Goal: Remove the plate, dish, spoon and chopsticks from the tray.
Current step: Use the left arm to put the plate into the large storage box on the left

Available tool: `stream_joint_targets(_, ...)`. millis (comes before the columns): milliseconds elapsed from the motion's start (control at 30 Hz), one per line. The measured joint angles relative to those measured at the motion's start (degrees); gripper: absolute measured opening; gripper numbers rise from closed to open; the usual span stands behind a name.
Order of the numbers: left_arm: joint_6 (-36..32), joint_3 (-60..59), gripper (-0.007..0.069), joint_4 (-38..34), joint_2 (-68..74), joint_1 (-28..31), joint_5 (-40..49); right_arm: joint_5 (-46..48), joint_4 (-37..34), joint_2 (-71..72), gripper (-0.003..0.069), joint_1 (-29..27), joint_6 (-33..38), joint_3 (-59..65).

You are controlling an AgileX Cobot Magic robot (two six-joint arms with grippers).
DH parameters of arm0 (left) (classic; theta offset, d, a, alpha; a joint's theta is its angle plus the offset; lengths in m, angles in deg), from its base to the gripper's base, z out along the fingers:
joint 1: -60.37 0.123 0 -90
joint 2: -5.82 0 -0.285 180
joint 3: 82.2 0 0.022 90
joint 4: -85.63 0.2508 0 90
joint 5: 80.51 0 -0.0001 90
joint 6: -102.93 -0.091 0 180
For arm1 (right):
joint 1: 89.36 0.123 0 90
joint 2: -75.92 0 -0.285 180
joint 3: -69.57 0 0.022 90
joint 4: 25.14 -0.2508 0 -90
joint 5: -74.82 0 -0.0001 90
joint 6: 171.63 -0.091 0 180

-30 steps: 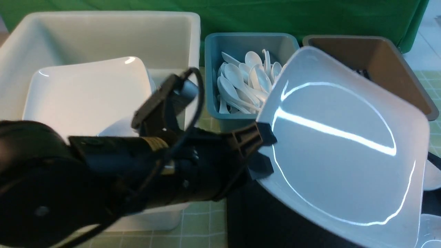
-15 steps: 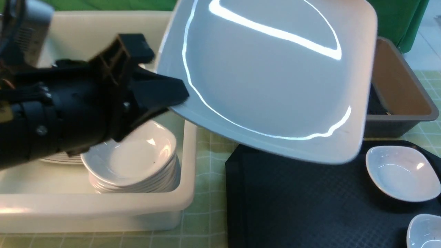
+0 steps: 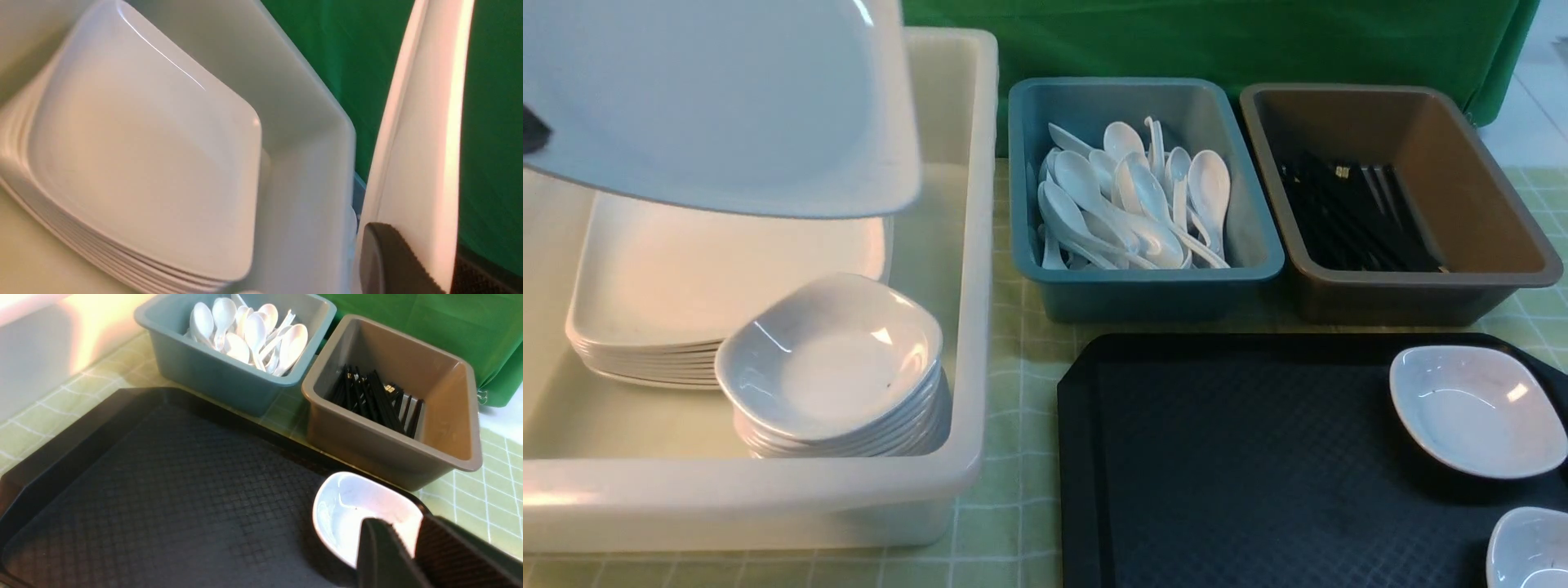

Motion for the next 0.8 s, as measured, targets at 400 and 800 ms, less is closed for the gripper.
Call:
stream_joint_targets(400, -39.03, 0.0, 0.0016, -39.51, 17.85, 17.97, 0.06, -0.46, 0.0, 0.0, 0.0136, 0.0, 0.0, 0.0)
stream_joint_targets(800, -51.01, 0.0, 0.0016, -47.16, 28.55, 22.66, 2.72, -1.28, 0.0, 0.0, 0.0145, 0.0, 0.0, 0.0)
